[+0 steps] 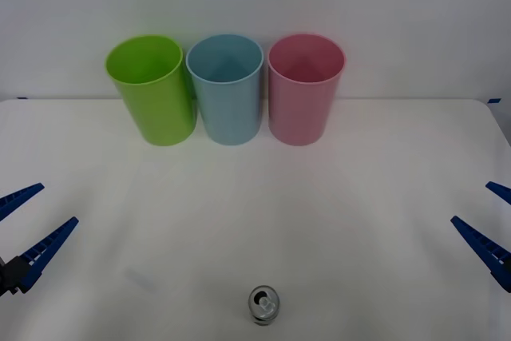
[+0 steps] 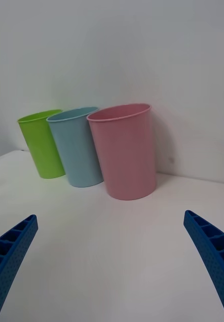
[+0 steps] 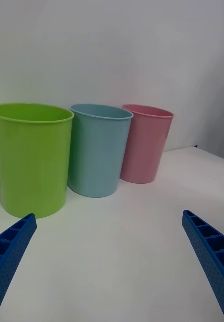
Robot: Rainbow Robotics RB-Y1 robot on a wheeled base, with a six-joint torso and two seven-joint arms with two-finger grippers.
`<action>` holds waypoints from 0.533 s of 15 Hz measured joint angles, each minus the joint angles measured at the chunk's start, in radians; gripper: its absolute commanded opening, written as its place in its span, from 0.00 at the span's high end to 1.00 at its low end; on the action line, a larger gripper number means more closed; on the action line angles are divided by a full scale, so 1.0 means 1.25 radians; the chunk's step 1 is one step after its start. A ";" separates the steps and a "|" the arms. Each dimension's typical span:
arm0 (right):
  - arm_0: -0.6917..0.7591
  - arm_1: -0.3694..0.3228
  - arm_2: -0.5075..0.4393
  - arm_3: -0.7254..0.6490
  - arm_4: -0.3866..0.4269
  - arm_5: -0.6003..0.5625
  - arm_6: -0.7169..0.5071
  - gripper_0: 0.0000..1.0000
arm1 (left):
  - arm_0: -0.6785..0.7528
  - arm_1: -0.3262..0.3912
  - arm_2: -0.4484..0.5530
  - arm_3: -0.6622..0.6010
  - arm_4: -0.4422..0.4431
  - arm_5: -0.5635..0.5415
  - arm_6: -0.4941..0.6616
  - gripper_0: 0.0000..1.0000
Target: Grasp the object on the table and drop it into the matching bin: aluminum can to the light blue bin, PET bottle to the pink bin.
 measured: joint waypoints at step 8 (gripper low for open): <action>-0.018 -0.017 0.019 0.012 0.032 0.005 0.001 0.00 | 0.000 0.000 0.000 0.000 0.000 0.000 0.000 0.00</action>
